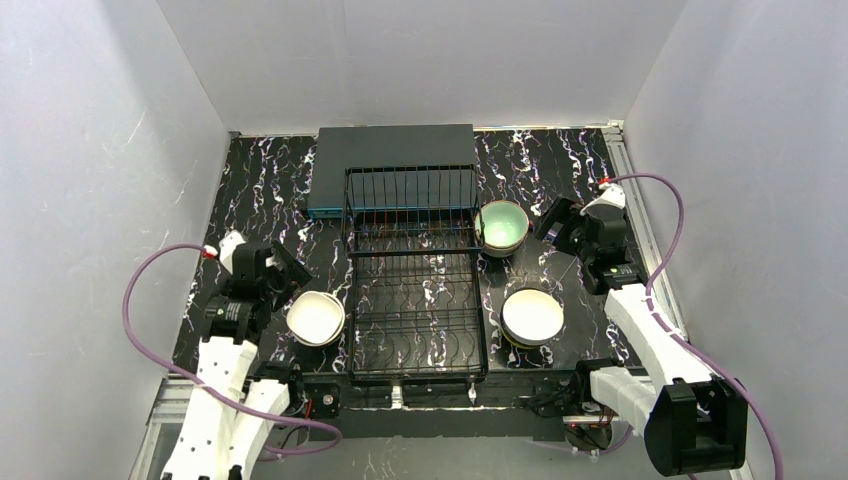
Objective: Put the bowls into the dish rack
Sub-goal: Move the dish rack to the center of the board.
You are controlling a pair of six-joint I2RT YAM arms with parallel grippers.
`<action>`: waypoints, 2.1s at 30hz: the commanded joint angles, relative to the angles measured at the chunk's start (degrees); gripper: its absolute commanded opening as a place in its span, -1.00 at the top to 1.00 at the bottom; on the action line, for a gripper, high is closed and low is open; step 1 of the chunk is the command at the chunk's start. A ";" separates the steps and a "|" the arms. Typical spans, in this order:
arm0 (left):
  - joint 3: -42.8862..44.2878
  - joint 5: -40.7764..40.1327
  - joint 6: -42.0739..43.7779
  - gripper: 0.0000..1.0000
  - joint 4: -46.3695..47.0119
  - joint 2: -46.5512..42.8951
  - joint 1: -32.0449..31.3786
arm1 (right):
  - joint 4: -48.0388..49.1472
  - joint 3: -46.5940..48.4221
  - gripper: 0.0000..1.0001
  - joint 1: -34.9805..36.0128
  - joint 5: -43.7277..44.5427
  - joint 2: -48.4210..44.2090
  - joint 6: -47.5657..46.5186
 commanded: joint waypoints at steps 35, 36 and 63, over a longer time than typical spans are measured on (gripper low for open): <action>-12.40 41.84 4.30 -0.79 29.42 4.77 -0.02 | -8.61 9.40 -0.97 1.74 -26.81 6.81 -1.26; -12.84 42.11 3.91 -0.75 30.50 5.18 0.02 | -8.77 9.40 -0.97 1.84 -26.82 6.74 -1.27; -14.93 34.68 -1.82 -0.17 44.07 17.11 -15.59 | -15.10 10.46 -0.97 2.38 -26.07 3.82 -2.85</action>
